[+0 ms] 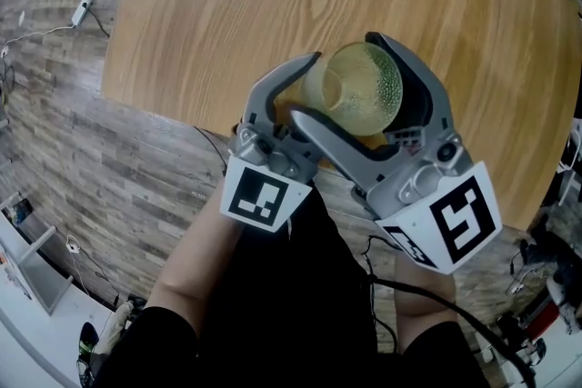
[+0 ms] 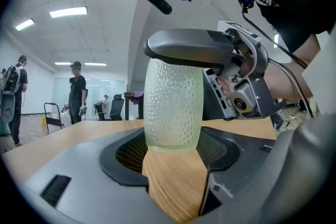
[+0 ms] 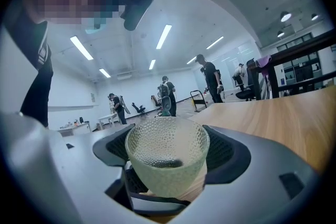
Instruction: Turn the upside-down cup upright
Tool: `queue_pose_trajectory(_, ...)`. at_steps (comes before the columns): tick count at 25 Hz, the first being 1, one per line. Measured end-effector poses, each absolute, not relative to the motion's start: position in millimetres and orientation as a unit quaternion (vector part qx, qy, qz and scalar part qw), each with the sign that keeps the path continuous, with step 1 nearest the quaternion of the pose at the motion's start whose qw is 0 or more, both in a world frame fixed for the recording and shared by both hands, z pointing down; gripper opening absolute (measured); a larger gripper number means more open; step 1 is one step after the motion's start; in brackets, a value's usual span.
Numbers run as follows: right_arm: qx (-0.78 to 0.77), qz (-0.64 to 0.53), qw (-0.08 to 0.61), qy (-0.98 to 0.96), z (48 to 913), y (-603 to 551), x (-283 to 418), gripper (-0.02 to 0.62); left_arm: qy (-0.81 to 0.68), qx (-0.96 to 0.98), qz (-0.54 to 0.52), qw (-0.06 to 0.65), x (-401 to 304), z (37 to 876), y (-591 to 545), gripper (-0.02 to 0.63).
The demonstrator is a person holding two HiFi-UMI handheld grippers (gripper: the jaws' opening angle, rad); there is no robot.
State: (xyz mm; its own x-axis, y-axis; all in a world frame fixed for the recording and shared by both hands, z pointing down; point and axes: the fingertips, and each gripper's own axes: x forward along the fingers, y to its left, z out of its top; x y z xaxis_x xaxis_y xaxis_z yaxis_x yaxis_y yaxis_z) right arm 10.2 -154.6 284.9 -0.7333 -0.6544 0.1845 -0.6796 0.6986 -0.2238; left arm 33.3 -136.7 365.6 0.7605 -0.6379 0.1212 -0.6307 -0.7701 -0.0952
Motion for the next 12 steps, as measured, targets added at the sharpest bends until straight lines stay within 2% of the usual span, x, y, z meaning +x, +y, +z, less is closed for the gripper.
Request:
queue_pose_trajectory(5, 0.391, 0.078, 0.079, -0.914, 283.2, -155.9, 17.4, 0.367, 0.347, -0.933, -0.087, 0.025, 34.7, 369.8, -138.7, 0.295)
queue_pose_trajectory(12, 0.398, 0.061, 0.088, -0.911, 280.4, -152.9, 21.5, 0.367, 0.354, -0.930, -0.098, 0.031, 37.0, 367.6, -139.3, 0.295)
